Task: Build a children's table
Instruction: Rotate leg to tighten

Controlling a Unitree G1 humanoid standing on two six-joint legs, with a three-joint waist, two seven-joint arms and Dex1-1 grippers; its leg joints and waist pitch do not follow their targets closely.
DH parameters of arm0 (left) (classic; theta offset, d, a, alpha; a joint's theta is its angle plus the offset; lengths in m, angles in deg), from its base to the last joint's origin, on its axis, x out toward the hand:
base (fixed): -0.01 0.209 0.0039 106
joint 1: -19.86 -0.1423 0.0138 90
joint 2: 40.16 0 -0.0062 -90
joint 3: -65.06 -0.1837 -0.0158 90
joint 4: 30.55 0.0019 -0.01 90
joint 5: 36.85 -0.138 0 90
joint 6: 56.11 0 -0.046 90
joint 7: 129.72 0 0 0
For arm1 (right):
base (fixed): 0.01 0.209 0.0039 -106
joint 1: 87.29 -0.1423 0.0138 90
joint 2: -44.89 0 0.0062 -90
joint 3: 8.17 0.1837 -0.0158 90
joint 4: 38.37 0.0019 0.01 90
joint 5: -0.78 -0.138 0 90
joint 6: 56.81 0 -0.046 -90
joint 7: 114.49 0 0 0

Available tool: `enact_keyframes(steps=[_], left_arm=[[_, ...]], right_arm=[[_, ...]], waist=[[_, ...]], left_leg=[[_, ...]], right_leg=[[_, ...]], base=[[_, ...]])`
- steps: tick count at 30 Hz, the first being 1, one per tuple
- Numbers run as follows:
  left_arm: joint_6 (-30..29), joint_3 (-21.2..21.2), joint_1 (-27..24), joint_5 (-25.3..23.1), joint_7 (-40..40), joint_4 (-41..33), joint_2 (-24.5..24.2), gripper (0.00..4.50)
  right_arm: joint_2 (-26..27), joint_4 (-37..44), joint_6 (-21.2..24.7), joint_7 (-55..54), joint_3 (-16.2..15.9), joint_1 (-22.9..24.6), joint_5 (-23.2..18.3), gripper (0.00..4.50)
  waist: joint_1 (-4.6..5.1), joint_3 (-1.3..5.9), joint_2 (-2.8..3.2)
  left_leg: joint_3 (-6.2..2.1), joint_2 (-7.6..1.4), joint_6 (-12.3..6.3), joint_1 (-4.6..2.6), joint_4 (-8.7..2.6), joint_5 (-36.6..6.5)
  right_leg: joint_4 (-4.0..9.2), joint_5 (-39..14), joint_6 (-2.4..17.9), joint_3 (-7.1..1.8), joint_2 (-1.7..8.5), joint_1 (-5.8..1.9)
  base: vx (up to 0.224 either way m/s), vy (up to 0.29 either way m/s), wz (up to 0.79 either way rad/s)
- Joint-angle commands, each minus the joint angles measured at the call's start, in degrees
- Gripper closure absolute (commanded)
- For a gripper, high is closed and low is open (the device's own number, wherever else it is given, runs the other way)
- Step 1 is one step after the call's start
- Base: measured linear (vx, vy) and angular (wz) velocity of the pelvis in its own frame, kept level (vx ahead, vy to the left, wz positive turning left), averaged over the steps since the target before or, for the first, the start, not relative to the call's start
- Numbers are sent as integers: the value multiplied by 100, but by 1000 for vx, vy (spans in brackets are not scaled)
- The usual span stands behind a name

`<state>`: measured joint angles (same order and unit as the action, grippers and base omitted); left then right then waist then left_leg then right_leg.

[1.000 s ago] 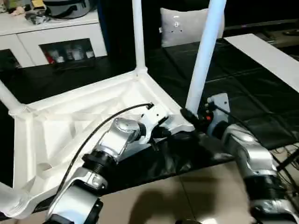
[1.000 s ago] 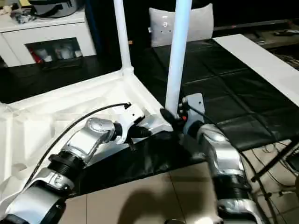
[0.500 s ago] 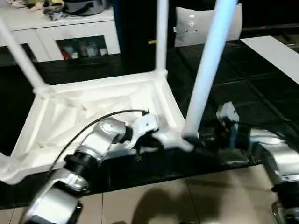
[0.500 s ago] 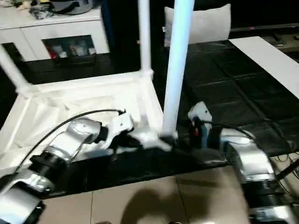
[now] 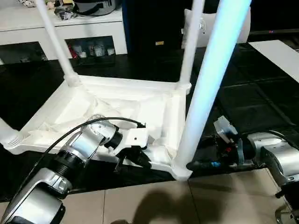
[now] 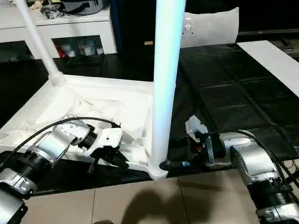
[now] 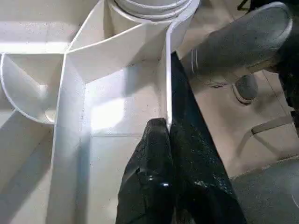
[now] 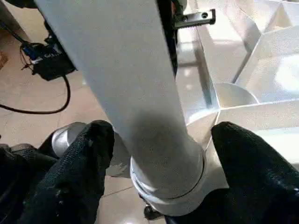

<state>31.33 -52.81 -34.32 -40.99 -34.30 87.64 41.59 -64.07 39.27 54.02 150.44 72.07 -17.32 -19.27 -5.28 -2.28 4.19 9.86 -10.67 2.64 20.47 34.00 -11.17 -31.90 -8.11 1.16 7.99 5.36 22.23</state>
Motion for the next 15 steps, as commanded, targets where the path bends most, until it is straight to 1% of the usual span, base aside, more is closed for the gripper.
enact_keyframes(steps=[1,7,10,13,14,15], left_arm=[[60,-268,-94,-76,-259,-64,11,450],[87,-304,-96,-65,-271,-91,24,450],[78,-295,-97,-72,-242,-91,39,450],[31,-263,-113,-42,-220,-93,59,450],[-17,-236,-125,-23,-188,-99,72,450],[-83,-199,-135,-3,-132,-103,94,450]], right_arm=[[-30,51,16,104,-81,-122,-24,122],[127,-62,10,93,-139,-200,-41,177],[185,12,45,113,-187,-161,-77,202],[211,86,88,138,-213,-104,-122,230],[222,112,107,145,-212,-80,-142,230],[234,150,130,143,-204,-49,-171,238]], waist=[[21,337,-138],[20,343,-148],[18,345,-151],[18,339,-153],[17,340,-144],[19,335,-148]], left_leg=[[-82,-298,-413,-41,-404,-1322],[-74,-284,-411,-41,-396,-1285],[-77,-286,-422,-34,-398,-1255],[-73,-277,-405,-40,-395,-1293],[-75,-279,-402,-40,-396,-1282],[-76,-281,-402,-36,-400,-1288]], right_leg=[[416,-2585,735,-331,411,-254],[421,-2628,713,-333,404,-251],[411,-2584,716,-333,402,-254],[428,-2700,676,-330,406,-250],[425,-2697,675,-331,407,-252],[428,-2708,667,-332,405,-251]], base=[[0,0,0],[0,0,0],[0,0,0],[0,0,0],[0,0,0],[0,0,0]])
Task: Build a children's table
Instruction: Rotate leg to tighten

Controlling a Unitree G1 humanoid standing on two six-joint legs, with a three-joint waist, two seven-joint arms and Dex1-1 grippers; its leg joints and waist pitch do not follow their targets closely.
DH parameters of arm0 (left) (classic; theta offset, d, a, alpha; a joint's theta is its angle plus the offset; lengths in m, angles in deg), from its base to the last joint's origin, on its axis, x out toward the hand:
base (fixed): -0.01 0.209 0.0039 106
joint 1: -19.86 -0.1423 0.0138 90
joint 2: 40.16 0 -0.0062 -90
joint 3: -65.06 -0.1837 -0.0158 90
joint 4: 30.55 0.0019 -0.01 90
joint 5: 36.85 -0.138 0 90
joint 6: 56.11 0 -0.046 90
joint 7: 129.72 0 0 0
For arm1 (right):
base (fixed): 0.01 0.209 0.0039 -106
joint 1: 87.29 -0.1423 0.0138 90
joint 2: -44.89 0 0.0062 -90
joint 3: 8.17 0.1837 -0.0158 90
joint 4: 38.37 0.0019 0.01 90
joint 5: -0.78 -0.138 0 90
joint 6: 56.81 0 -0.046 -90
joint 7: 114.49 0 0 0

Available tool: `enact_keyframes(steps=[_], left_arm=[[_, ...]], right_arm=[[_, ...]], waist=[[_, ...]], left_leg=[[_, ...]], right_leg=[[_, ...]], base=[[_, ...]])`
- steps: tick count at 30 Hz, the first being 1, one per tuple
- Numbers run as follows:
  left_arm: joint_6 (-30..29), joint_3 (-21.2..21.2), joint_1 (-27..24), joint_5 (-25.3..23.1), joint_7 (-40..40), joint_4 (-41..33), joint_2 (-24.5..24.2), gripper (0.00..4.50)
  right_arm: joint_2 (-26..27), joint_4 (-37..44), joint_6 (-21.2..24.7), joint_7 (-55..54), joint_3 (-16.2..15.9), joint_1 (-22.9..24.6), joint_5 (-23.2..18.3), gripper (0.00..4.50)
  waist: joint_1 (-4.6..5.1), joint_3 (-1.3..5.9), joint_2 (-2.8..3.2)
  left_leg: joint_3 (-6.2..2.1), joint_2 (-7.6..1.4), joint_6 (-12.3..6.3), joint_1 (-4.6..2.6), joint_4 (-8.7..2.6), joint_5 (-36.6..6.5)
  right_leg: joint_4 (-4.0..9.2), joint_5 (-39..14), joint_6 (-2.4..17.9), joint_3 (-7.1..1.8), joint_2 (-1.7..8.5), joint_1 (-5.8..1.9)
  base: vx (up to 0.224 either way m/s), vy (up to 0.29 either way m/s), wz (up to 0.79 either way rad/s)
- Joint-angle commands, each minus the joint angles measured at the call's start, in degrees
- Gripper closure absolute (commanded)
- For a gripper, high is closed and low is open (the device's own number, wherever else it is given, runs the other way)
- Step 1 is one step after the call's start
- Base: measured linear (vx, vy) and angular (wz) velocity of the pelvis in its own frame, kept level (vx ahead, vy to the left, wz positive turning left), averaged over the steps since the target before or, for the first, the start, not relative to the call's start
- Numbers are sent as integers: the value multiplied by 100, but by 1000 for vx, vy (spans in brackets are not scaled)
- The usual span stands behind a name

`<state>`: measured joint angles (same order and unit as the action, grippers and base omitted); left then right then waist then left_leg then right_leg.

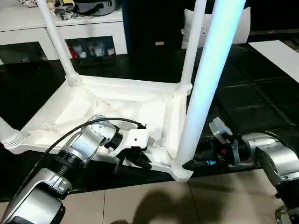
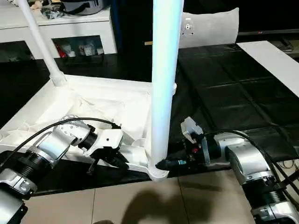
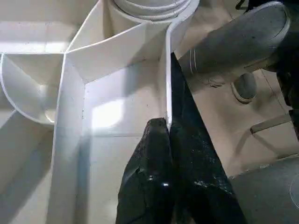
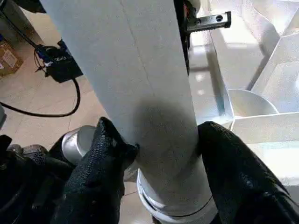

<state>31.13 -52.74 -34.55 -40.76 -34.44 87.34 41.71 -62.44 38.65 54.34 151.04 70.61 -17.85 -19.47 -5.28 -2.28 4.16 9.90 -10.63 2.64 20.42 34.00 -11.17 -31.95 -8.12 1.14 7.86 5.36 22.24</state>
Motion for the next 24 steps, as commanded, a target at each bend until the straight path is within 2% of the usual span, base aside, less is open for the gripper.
enact_keyframes(steps=[1,3,4,6,7,8,9,10,11,12,13,14,15,16,17,18,19,21,22,23,24], left_arm=[[-139,-167,-118,0,-62,-71,112,450],[-302,-91,-115,44,57,-65,176,450],[-707,67,-65,82,408,-27,348,450],[-945,172,-24,92,672,24,472,450],[-1204,299,27,112,981,99,628,450],[-1336,365,50,143,1117,135,716,450],[-1489,421,70,171,1239,153,796,450],[-1489,421,70,171,1239,153,796,450],[-1835,579,158,178,1714,277,1054,450],[-1959,630,193,169,1871,324,1140,450],[-2082,715,273,138,2163,443,1286,450],[-2102,732,288,133,2218,465,1313,450],[-2174,785,319,111,2365,500,1383,450],[-2335,986,426,134,2829,636,1627,450],[-2375,1083,468,142,3061,692,1726,450],[-2409,1189,519,154,3297,764,1834,450],[-2429,1233,541,159,3396,791,1885,450],[-2538,1598,656,318,3997,882,2250,450],[-2538,1598,656,318,3997,882,2250,450],[-2546,1621,657,312,4064,865,2283,450],[-2509,1574,656,228,4114,835,2279,450]], right_arm=[[93,248,126,65,-36,33,-190,241],[145,294,146,-7,21,72,-267,244],[339,272,85,-403,187,97,-283,246],[487,205,102,-768,274,72,-219,246],[687,69,101,-1308,359,7,-58,246],[822,-66,52,-1694,399,-55,94,247],[948,-189,70,-2038,440,-115,207,249],[948,-189,70,-2038,440,-115,207,250],[1265,-463,88,-2850,526,-252,456,250],[1359,-527,142,-3062,555,-289,506,251],[1530,-621,157,-3422,592,-348,607,253],[1560,-638,162,-3485,600,-359,622,254],[1643,-668,173,-3651,627,-380,664,255],[1960,-796,277,-4258,774,-491,693,255],[2088,-855,299,-4490,832,-543,695,255],[2223,-949,260,-4771,887,-613,737,257],[2294,-1006,226,-4926,916,-653,769,257],[2854,-1471,-87,-6167,1210,-960,979,257],[2854,-1471,-87,-6167,1210,-960,979,257],[2923,-1525,-152,-6318,1239,-992,1028,257],[2981,-1539,-239,-6266,1235,-999,1023,257]], waist=[[16,337,-147],[18,338,-147],[18,334,-144],[38,315,-155],[97,286,-170],[106,272,-168],[155,258,-169],[242,247,-161],[284,251,-133],[408,233,-127],[461,232,-123],[565,229,-114],[605,236,-87],[726,231,-63],[756,236,-34],[813,241,-68],[839,237,-61],[978,234,-14],[1022,242,-18],[1055,248,-34],[1067,253,-43]], left_leg=[[-79,-285,-397,-34,-399,-1295],[-76,-283,-406,-33,-397,-1261],[-78,-280,-408,-29,-396,-1277],[-76,-274,-347,-41,-403,-1332],[-80,-225,-269,-50,-397,-1495],[-84,-197,-247,-66,-381,-1567],[-88,-166,-198,-96,-362,-1707],[-118,-156,-156,-77,-364,-1843],[-131,-167,-118,-95,-363,-1925],[-145,-154,-76,-120,-345,-2168],[-167,-148,-70,-117,-339,-2284],[-179,-156,-92,-118,-337,-2431],[-192,-160,-103,-133,-335,-2517],[-208,-174,-103,-104,-355,-2649],[-216,-168,-90,-133,-346,-2691],[-229,-157,-97,-113,-348,-2738],[-218,-153,-112,-131,-344,-2767],[-245,-157,-70,-130,-336,-2898],[-266,-168,-57,-110,-349,-2949],[-269,-171,-87,-76,-365,-2942],[-266,-159,-120,-55,-369,-2873]], right_leg=[[435,-2725,664,-320,409,-253],[432,-2688,676,-318,401,-251],[435,-2713,674,-314,402,-249],[456,-2855,644,-310,402,-238],[513,-3243,507,-269,394,-227],[547,-3435,432,-244,391,-212],[608,-3738,306,-201,391,-191],[633,-3856,205,-155,376,-203],[639,-3871,176,-148,377,-191],[678,-3938,144,-89,356,-165],[694,-3972,107,-51,355,-177],[727,-3937,53,-5,356,-190],[743,-3910,46,32,368,-208],[773,-3811,16,52,372,-230],[777,-3784,48,73,384,-213],[791,-3765,28,109,377,-240],[808,-3772,21,110,369,-223],[824,-3747,23,194,390,-226],[805,-3701,16,209,397,-250],[795,-3613,-9,194,414,-277],[780,-3586,29,156,449,-267]], base=[[0,0,0],[0,0,0],[0,0,0],[0,0,0],[0,0,0],[0,0,0],[0,0,0],[0,0,0],[0,0,0],[0,0,0],[0,0,0],[0,0,0],[0,0,0],[0,0,0],[0,0,0],[0,0,0],[0,0,0],[0,0,0],[0,0,0],[0,0,0],[0,0,0]])
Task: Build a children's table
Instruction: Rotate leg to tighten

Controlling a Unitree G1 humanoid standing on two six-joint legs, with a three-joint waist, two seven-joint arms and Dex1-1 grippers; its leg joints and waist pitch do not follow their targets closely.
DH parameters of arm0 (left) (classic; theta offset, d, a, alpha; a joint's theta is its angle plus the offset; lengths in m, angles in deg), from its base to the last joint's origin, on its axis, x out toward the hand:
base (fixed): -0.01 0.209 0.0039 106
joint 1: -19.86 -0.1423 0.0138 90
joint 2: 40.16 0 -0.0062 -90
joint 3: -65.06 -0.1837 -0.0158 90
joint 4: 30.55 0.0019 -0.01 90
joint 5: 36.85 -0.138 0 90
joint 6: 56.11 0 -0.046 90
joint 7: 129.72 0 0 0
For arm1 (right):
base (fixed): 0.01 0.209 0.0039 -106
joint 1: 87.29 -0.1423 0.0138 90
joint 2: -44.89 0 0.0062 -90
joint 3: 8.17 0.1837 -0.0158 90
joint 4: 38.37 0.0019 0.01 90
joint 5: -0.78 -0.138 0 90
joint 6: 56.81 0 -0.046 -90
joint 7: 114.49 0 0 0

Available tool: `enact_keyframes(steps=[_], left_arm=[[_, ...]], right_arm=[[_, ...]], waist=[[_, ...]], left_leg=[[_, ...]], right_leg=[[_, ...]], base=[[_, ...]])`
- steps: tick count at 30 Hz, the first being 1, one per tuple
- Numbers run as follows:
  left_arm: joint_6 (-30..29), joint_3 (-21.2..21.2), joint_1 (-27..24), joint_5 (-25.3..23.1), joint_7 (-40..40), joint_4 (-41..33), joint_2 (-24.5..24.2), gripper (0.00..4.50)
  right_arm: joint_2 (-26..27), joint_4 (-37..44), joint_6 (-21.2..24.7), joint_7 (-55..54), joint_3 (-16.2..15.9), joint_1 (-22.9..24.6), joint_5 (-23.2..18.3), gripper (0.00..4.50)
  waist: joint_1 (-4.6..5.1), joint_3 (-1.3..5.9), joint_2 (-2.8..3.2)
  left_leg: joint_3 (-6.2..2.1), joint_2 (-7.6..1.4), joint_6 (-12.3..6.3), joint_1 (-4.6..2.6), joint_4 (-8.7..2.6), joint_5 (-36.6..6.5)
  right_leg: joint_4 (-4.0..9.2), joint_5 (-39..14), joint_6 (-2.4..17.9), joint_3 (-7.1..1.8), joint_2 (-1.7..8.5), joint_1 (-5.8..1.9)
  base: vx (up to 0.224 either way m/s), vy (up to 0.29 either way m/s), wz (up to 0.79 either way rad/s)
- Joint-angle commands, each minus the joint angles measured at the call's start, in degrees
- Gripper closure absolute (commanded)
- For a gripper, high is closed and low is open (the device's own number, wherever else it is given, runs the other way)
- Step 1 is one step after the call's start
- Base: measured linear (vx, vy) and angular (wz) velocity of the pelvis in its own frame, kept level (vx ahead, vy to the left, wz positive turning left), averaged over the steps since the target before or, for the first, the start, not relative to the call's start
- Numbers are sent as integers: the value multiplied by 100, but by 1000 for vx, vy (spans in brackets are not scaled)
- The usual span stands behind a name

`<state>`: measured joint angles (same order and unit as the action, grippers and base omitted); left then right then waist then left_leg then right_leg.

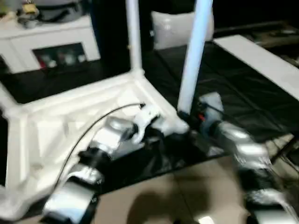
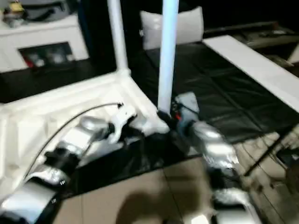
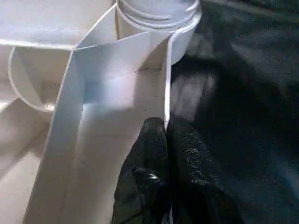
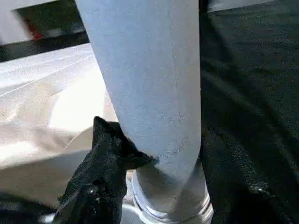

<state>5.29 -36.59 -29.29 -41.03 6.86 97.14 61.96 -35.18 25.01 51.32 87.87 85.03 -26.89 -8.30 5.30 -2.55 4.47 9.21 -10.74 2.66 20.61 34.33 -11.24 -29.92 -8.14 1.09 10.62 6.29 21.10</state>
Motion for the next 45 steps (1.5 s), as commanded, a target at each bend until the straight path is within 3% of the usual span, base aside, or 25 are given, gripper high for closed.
enact_keyframes(steps=[1,2,3,5,7,8,10,13,14,15,18,22,25,26,28,29,30,31,32,36,45], left_arm=[[103,-88,114,205,-30,-170,239,450],[134,-135,86,171,-123,-174,215,450],[166,-144,73,167,-159,-171,190,450],[262,-172,38,142,-247,-151,97,450],[418,-238,17,65,-321,-111,-22,450],[463,-257,9,44,-358,-99,-58,450],[567,-311,-16,9,-474,-81,-146,450],[852,-501,-79,-117,-788,-45,-399,450],[893,-532,-87,-135,-860,-36,-449,450],[1030,-607,-103,-167,-1051,-28,-563,450],[1366,-818,-143,-214,-1530,-47,-837,450],[1604,-1012,-188,-234,-1950,-118,-1033,450],[2101,-1321,-285,-185,-2829,-304,-1366,450],[2126,-1336,-292,-179,-2880,-320,-1384,450],[2280,-1476,-328,-128,-3326,-470,-1556,450],[2349,-1538,-324,-132,-3476,-499,-1618,450],[2448,-1593,-327,-155,-3578,-515,-1671,450],[2448,-1593,-327,-155,-3578,-515,-1671,450],[2525,-1636,-339,-165,-3680,-539,-1716,450],[2572,-1753,-465,-57,-4109,-822,-1874,450],[2581,-1819,-589,12,-4332,-1014,-1929,450]], right_arm=[[272,-126,45,148,-225,-65,-123,257],[272,-4,-38,272,-232,5,-132,222],[248,55,-31,335,-223,40,-160,222],[156,246,-27,529,-179,160,-260,186],[-28,384,-166,807,-191,283,-277,169],[-93,414,-202,901,-183,323,-289,159],[-264,491,-231,1143,-166,422,-358,143],[-733,678,-198,1865,-167,657,-547,114],[-830,733,-183,2032,-173,702,-573,105],[-1060,851,-137,2403,-200,788,-637,98],[-1614,1041,-30,3239,-316,926,-761,69],[-1954,1124,2,3767,-465,962,-789,35],[-2455,1100,-111,4645,-771,926,-699,35],[-2477,1099,-119,4688,-786,924,-694,35],[-2653,1052,-126,5116,-925,857,-722,35],[-2695,1024,-137,5263,-982,814,-732,50],[-2704,1027,-120,5384,-1020,785,-766,69],[-2704,1027,-120,5384,-1020,785,-766,69],[-2705,1038,-100,5490,-1052,761,-800,72],[-2697,1105,16,5746,-1174,704,-930,113],[-2624,1166,241,6128,-1278,745,-1119,194]], waist=[[11,284,-66],[18,307,-79],[0,337,-54],[-39,382,-72],[-104,418,-65],[-159,435,-78],[-232,442,-68],[-395,445,-71],[-427,443,-75],[-521,435,-72],[-623,410,-67],[-693,410,-70],[-770,412,-85],[-797,409,-119],[-864,403,-94],[-882,411,-96],[-905,413,-194],[-943,413,-150],[-951,402,-144],[-1046,414,-175],[-1050,396,-198]], left_leg=[[-197,-141,-140,-56,-403,-2810],[-204,-146,-191,1,-416,-2623],[-210,-168,-257,39,-429,-2352],[-202,-196,-439,113,-434,-1854],[-182,-200,-647,164,-398,-1390],[-155,-207,-773,147,-365,-1123],[-142,-199,-925,167,-339,-851],[-118,-196,-1095,168,-302,-616],[-116,-200,-1098,173,-300,-606],[-108,-207,-1066,163,-303,-623],[-112,-243,-909,122,-344,-903],[-102,-271,-727,97,-368,-1083],[-81,-273,-711,93,-367,-1094],[-70,-274,-720,100,-369,-1069],[-40,-289,-714,51,-369,-1059],[-39,-291,-705,44,-368,-1064],[-27,-296,-709,42,-376,-1050],[-34,-304,-694,34,-379,-1043],[-31,-304,-674,32,-383,-1057],[-18,-317,-581,2,-389,-1005],[-15,-286,-494,21,-381,-1020]], right_leg=[[565,-3560,67,-138,368,-157],[519,-3392,157,-187,387,-188],[456,-3039,326,-256,400,-203],[353,-2299,618,-335,395,-243],[262,-1686,837,-375,391,-272],[199,-1331,997,-409,399,-247],[141,-1075,1124,-419,391,-262],[107,-912,1132,-433,383,-269],[101,-936,1122,-439,379,-269],[109,-1091,1077,-439,372,-253],[136,-1512,966,-449,352,-237],[133,-1610,957,-479,350,-214],[115,-1614,978,-498,354,-209],[99,-1614,993,-510,366,-215],[101,-1626,1031,-534,355,-168],[89,-1592,1051,-539,357,-171],[82,-1546,1074,-548,348,-167],[59,-1580,1088,-554,360,-163],[67,-1644,1078,-559,364,-160],[52,-1738,1056,-583,374,-147],[96,-2074,917,-578,364,-141]], base=[[0,0,0],[0,0,0],[0,0,0],[0,0,0],[0,0,0],[0,0,0],[0,0,0],[0,0,0],[0,0,0],[0,0,0],[0,0,0],[0,0,0],[0,0,0],[0,0,0],[0,0,0],[0,0,0],[0,0,0],[0,0,0],[0,0,0],[0,0,0],[0,0,0]])
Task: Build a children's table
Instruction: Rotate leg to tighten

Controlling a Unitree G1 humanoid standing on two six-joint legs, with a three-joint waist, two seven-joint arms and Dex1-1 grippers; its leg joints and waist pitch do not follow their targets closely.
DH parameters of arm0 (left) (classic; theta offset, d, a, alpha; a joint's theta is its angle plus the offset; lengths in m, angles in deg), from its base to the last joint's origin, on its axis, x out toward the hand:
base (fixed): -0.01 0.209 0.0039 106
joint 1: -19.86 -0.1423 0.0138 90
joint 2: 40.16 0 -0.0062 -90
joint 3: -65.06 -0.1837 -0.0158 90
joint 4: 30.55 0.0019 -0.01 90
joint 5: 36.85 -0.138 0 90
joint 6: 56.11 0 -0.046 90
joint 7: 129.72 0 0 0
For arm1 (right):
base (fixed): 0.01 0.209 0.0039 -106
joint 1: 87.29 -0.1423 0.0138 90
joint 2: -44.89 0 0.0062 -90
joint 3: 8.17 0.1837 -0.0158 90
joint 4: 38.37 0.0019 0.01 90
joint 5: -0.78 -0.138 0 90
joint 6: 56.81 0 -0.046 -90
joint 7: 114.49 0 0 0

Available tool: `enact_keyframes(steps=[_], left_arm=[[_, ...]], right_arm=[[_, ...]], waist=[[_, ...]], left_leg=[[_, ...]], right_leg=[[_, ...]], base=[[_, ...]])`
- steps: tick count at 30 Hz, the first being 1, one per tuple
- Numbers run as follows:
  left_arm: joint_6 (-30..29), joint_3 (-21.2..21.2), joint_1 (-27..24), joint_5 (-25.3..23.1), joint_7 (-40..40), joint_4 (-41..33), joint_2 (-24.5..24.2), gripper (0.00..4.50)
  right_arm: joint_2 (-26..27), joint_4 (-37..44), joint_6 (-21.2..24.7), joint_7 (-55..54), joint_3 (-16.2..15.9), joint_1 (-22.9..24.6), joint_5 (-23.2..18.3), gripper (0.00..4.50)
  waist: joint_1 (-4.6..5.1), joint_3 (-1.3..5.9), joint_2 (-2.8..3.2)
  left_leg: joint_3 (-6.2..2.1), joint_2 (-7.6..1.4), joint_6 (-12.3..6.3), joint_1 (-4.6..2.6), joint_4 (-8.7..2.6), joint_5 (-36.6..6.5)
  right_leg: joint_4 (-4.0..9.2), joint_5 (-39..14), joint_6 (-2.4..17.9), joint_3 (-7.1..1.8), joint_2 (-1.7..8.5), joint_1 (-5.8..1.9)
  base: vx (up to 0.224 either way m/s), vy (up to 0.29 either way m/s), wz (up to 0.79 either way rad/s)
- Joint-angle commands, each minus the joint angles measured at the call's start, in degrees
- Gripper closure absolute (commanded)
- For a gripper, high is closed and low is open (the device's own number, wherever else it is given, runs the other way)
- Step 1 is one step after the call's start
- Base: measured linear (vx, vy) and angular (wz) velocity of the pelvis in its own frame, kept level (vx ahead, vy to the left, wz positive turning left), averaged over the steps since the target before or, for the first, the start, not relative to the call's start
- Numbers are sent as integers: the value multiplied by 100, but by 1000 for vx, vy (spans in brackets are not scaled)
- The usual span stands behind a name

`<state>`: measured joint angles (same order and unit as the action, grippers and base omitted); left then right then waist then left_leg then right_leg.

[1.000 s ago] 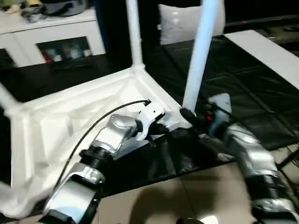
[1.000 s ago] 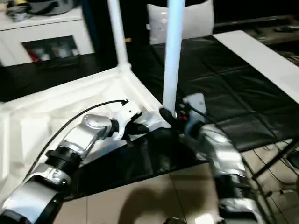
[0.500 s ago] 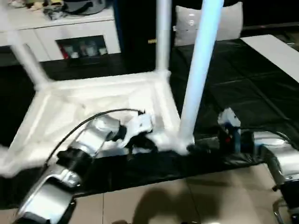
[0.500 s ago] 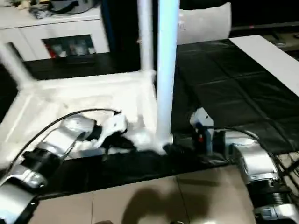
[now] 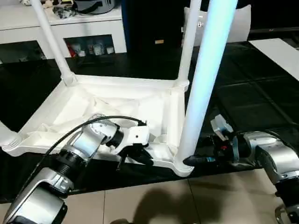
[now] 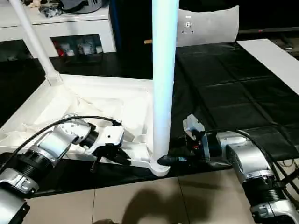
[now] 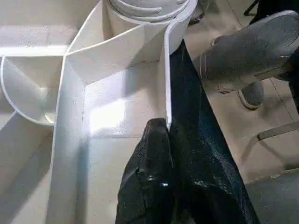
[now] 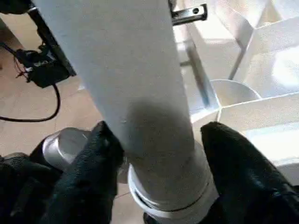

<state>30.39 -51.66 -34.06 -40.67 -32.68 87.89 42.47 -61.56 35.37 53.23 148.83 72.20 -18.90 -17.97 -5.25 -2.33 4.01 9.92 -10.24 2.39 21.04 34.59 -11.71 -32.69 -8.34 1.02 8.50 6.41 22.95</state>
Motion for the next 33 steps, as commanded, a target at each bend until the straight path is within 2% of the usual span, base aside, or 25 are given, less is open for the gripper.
enact_keyframes(steps=[1,4,5,10,13,14,15,16,17,18,19,20,21,22,24,25,26,27,28,29,30,31,32,33], left_arm=[[44,-317,-132,-14,-390,-135,13,450],[9,-326,-153,1,-405,-185,5,450],[1,-327,-155,5,-406,-193,5,450],[-239,-240,-185,128,-360,-248,76,450],[-846,-84,-186,232,-68,-321,240,450],[-1057,-20,-171,235,114,-302,319,450],[-1183,20,-161,237,229,-290,370,450],[-1290,80,-148,247,376,-262,443,450],[-1438,161,-127,264,569,-226,545,450],[-1658,276,-86,239,928,-148,706,450],[-1752,318,-68,224,1070,-109,768,450],[-1909,391,-38,193,1337,-42,878,450],[-2019,454,-14,172,1555,18,970,450],[-2095,496,-1,158,1699,51,1031,450],[-2302,706,75,128,2241,185,1270,450],[-2413,838,123,96,2565,246,1415,450],[-2447,916,157,76,2765,297,1502,450],[-2472,996,194,53,2971,349,1590,450],[-2452,1088,305,-71,3483,511,1759,450],[-2452,1088,305,-71,3483,511,1759,450],[-2465,1135,345,-88,3680,561,1839,450],[-2465,1135,345,-88,3680,561,1839,450],[-2493,1175,354,-48,3727,560,1881,450],[-2497,1193,363,-23,3750,558,1916,450]], right_arm=[[19,139,75,44,-10,-49,-189,201],[28,178,120,67,-22,-28,-235,214],[30,193,138,81,-22,-20,-244,234],[96,329,244,63,4,81,-307,243],[388,325,306,-601,156,99,-265,244],[553,270,280,-997,232,63,-178,244],[656,235,258,-1249,279,37,-116,245],[775,179,270,-1546,343,-8,-54,245],[917,83,373,-1918,423,-88,6,247],[1114,-76,563,-2437,525,-220,94,249],[1180,-118,575,-2610,535,-259,156,250],[1323,-160,605,-2936,550,-316,260,250],[1455,-191,615,-3220,567,-361,341,250],[1543,-207,624,-3408,581,-389,392,251],[1893,-320,701,-4165,726,-495,498,251],[2101,-373,733,-4580,819,-539,549,251],[2229,-412,750,-4784,882,-563,550,251],[2360,-452,765,-4975,948,-585,542,251],[2575,-577,556,-5264,898,-605,696,251],[2575,-577,556,-5264,898,-605,696,251],[2660,-669,355,-5429,861,-618,827,251],[2660,-669,355,-5429,861,-618,827,251],[2682,-718,262,-5449,866,-628,840,196],[2696,-731,246,-5371,890,-609,799,183]], waist=[[6,379,-148],[9,384,-140],[11,383,-149],[8,379,-144],[32,358,-130],[52,333,-134],[74,321,-130],[114,309,-141],[142,305,-146],[257,277,-142],[300,275,-142],[397,269,-97],[433,280,-87],[557,297,-82],[662,302,-74],[714,310,-75],[714,310,-75],[759,322,-78],[781,324,-50],[793,319,-50],[790,324,-54],[778,339,-59],[780,334,-55],[769,340,-63]], left_leg=[[-89,-339,-460,-26,-407,-978],[-92,-345,-475,-19,-405,-921],[-86,-336,-478,-18,-402,-910],[-83,-337,-466,-22,-401,-909],[-84,-323,-407,-12,-414,-996],[-78,-308,-329,-36,-419,-1119],[-91,-287,-290,-27,-423,-1186],[-97,-251,-219,-39,-418,-1327],[-98,-241,-189,-51,-412,-1373],[-116,-196,-108,-55,-389,-1575],[-126,-184,-98,-55,-386,-1636],[-159,-187,-68,-19,-392,-1786],[-166,-188,-64,-21,-392,-1830],[-195,-187,-68,-36,-388,-2002],[-208,-185,-125,6,-399,-1987],[-204,-181,-138,-1,-391,-1982],[-204,-181,-138,-1,-391,-1982],[-195,-159,-173,-22,-374,-1961],[-196,-164,-221,3,-383,-1911],[-197,-173,-238,1,-392,-1923],[-201,-181,-249,-7,-395,-1941],[-193,-183,-282,-7,-395,-1879],[-194,-194,-336,35,-413,-1829],[-189,-195,-381,29,-414,-1818]], right_leg=[[373,-2047,923,-366,353,-330],[349,-1902,967,-368,344,-328],[352,-1891,972,-368,341,-329],[352,-1913,979,-372,343,-329],[374,-2152,931,-364,339,-329],[427,-2462,839,-358,340,-304],[443,-2638,776,-343,345,-316],[507,-3025,600,-313,344,-315],[525,-3157,538,-305,344,-305],[597,-3573,350,-234,317,-289],[621,-3663,299,-205,316,-288],[634,-3694,212,-177,305,-312],[640,-3654,193,-165,294,-311],[661,-3592,191,-133,305,-307],[660,-3401,253,-127,300,-325],[660,-3352,291,-125,303,-314],[660,-3352,291,-125,303,-314],[685,-3330,332,-121,303,-295],[657,-3153,397,-146,301,-296],[664,-3128,420,-145,294,-287],[661,-3093,430,-145,296,-296],[637,-2938,483,-172,310,-300],[613,-2797,540,-184,302,-328],[606,-2749,574,-194,304,-332]], base=[[0,0,0],[0,0,0],[0,0,0],[0,0,0],[0,0,0],[0,0,0],[0,0,0],[0,0,0],[0,0,0],[0,0,0],[0,0,0],[0,0,0],[0,0,0],[0,0,0],[0,0,0],[0,0,0],[0,0,0],[0,0,0],[0,0,0],[0,0,0],[0,0,0],[0,0,0],[0,0,0],[0,0,0]])
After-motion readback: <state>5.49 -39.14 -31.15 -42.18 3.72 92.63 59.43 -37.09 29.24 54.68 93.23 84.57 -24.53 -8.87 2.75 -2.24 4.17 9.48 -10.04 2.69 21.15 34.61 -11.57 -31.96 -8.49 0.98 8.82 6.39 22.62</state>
